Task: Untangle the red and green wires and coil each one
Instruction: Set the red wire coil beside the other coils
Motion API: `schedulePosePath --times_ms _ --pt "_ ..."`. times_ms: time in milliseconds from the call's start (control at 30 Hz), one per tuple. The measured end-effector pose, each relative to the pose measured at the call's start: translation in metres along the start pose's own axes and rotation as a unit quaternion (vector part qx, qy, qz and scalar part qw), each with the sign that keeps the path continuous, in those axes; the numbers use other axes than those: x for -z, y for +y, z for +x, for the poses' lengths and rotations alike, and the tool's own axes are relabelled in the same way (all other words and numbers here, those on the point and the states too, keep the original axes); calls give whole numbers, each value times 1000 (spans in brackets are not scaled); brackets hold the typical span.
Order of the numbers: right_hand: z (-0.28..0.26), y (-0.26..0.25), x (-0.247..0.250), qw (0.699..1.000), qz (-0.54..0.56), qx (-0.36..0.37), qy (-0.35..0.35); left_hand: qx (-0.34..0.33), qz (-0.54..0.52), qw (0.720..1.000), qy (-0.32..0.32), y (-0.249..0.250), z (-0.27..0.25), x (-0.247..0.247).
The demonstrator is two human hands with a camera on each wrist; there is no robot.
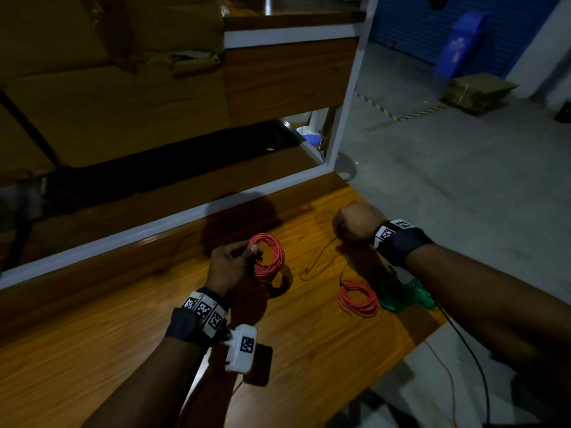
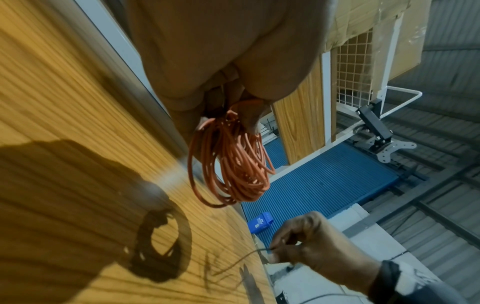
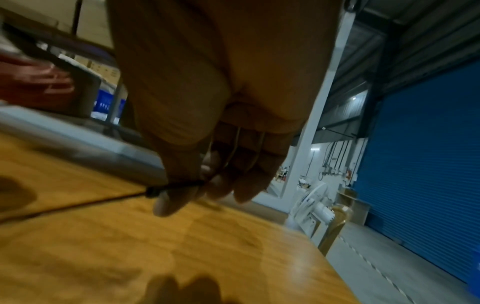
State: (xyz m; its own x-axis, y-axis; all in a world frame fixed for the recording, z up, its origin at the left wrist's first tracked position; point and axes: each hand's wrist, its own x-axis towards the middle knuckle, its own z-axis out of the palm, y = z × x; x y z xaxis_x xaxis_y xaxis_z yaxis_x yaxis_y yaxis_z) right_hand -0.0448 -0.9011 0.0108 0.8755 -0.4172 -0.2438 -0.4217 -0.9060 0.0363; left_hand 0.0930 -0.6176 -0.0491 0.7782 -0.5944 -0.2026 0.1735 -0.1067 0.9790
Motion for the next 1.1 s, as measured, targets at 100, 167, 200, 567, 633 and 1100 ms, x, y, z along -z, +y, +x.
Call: schedulePosePath --times_ms 100,167,200,567,633,1100 --pt "1 -1 20 999 -29 17 -3 -2 0 1000 15 -2 0 7" --pt "0 -1 35 999 -41 6 18 -9 9 1000 23 -3 1 11" --pt "-1 -2 41 999 -45 -1 30 -13 13 1000 25 -5 1 13" --pt "-71 -83 53 856 517 -26 17 -45 -1 996 78 1 5 27" --pt "-90 -106 36 820 570 -40 -2 -45 1 994 99 5 2 32" --pt "-85 -179 -5 739 653 -136 -90 -92 81 975 183 12 -22 58"
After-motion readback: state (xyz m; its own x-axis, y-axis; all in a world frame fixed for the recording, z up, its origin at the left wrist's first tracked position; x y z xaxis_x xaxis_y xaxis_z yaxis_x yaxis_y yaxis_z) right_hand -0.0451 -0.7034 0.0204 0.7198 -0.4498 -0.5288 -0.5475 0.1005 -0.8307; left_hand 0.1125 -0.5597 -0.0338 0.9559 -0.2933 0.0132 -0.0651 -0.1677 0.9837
